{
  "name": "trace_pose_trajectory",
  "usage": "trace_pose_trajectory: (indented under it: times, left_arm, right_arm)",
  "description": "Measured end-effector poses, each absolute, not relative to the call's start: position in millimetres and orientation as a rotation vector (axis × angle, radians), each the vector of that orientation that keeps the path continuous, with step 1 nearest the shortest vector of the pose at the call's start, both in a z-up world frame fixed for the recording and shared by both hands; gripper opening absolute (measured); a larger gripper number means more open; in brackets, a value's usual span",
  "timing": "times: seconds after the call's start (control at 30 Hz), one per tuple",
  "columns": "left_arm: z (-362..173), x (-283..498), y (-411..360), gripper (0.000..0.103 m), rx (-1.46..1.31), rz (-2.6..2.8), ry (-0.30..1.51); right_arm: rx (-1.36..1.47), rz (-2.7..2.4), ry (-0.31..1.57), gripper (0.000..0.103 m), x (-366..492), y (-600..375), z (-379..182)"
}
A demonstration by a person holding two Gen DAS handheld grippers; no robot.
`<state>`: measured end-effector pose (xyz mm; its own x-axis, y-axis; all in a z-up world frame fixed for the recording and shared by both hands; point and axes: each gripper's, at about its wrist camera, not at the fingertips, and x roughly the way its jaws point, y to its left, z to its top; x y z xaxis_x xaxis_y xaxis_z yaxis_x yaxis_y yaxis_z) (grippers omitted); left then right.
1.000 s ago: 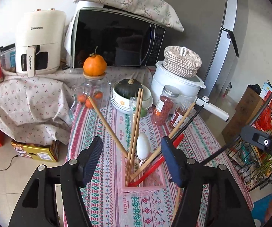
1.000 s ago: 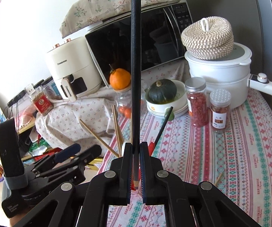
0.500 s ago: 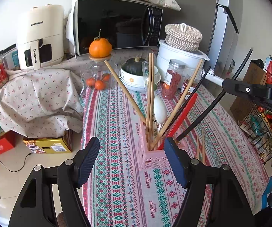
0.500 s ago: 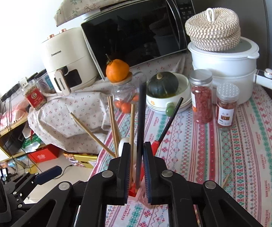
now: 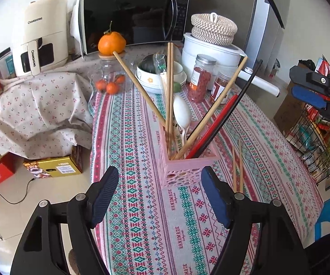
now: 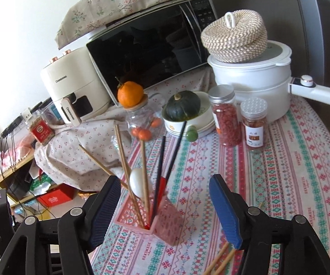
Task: Organize utensils
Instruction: 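Grasp a loose wooden chopstick with the right tool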
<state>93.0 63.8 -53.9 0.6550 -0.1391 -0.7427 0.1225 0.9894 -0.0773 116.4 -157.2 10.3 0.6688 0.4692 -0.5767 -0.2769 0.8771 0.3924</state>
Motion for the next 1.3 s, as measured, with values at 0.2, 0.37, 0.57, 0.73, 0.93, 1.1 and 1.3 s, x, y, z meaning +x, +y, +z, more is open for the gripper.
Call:
trace_pose_trajectory:
  times: [0.2, 0.37, 0.57, 0.73, 0.93, 1.1, 1.3]
  left_arm:
    - [-72, 96, 54, 0.079, -0.015, -0.168, 0.947]
    - [-90, 101, 46, 0.088, 0.020, -0.150, 1.021]
    - [-98, 103, 41, 0.100, 0.034, -0.159, 1.045]
    - [-106, 104, 39, 0.103, 0.046, -0.160, 1.066]
    - [-110, 103, 36, 0.103, 0.072, -0.167, 1.073]
    - [-109, 103, 32, 0.103, 0.078, -0.177, 1.068]
    - [-111, 100, 20, 0.103, 0.115, -0.202, 1.068]
  right_arm:
    - [0.202, 0.303, 0.833, 0.084, 123, -178, -21]
    - [0.139, 0.222, 1.002, 0.085, 134, -189, -68]
    - [0.103, 0.160, 1.140, 0.085, 143, -201, -112]
    - [0.111, 0.132, 1.209, 0.085, 153, -202, -136]
    - [0.094, 0.108, 1.259, 0.085, 166, -193, -157]
    - [0.079, 0.081, 1.285, 0.085, 175, -183, -170]
    - [0.047, 0.069, 1.306, 0.085, 180, -173, -179]
